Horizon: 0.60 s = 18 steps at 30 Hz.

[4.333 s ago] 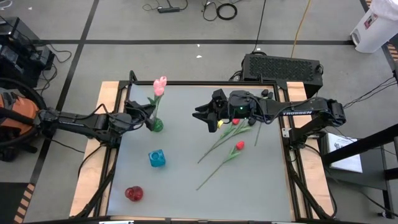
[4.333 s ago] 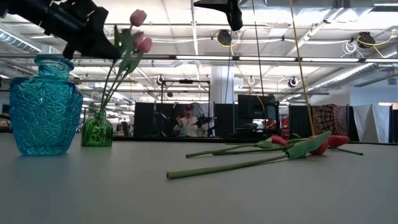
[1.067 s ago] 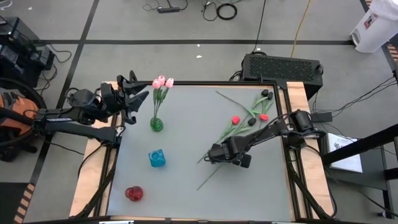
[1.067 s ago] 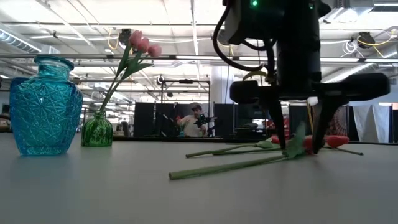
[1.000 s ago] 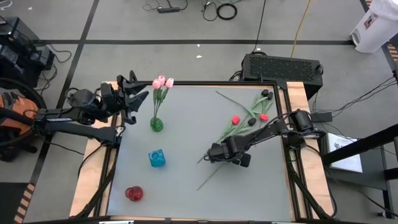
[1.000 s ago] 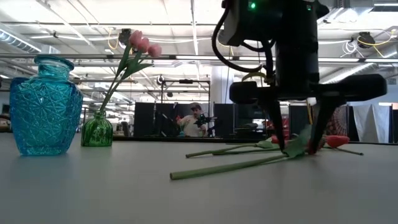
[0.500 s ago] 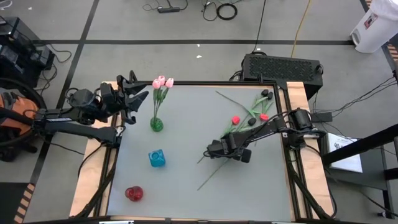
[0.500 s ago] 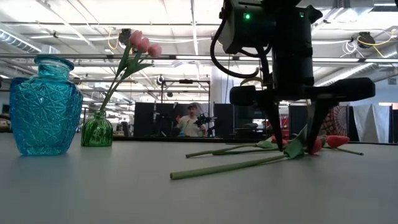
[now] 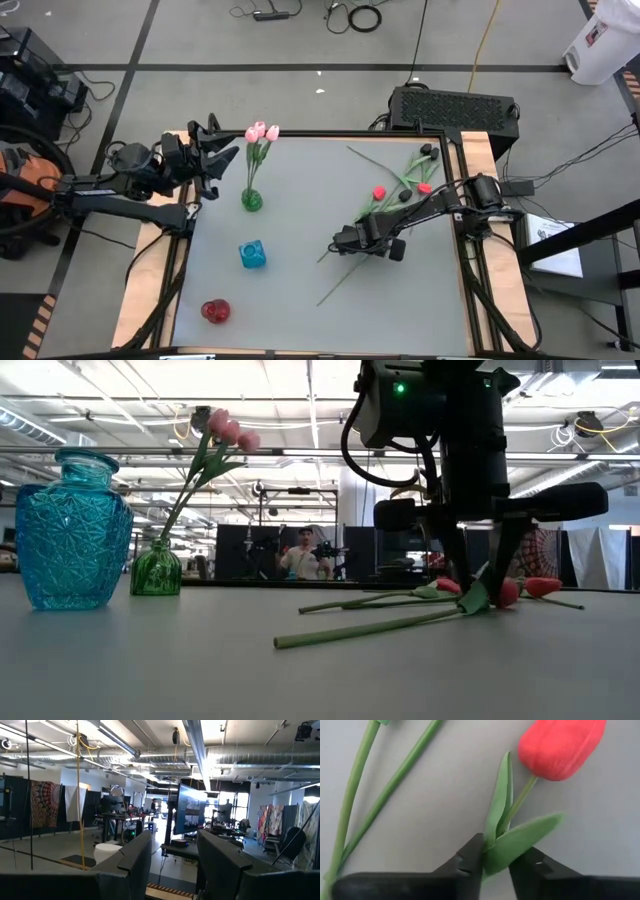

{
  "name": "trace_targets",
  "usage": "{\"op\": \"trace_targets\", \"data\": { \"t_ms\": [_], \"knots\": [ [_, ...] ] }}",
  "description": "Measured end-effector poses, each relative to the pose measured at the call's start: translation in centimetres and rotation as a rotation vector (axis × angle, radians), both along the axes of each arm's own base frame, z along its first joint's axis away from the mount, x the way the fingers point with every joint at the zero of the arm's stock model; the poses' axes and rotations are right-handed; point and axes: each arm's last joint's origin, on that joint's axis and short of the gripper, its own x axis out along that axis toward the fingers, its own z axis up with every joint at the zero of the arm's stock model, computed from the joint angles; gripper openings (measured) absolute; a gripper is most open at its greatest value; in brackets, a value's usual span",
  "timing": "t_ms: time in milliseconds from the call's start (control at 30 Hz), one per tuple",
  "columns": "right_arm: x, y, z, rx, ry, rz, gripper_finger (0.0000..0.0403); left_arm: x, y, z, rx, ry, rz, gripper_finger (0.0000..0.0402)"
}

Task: Sort flowers into vase by color
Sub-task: Put the bottom red flower into the blue vase

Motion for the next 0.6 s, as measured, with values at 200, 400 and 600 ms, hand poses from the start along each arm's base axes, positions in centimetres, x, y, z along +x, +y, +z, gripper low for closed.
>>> {"op": "trace_targets", "data": {
  "t_ms": [200, 400, 600],
  "knots": [
    [0.11, 0.02, 0.0, 0.004, -0.01, 0.029, 0.0007, 0.0, 0.0, 0.0, 0.0, 0.0, 0.0, 0.0164],
    [0.37, 0.09, 0.0, 0.015, -0.035, 0.062, 0.0002, 0.0, 0.0, 0.0, 0.0, 0.0, 0.0, 0.0164],
    [0.46, 0.86, 0.59, 0.041, -0.073, 0.128, 0.0001, 0.0, -0.01, 0.0, 0.0, 0.0, -0.001, 0.0164]
  ]
}}
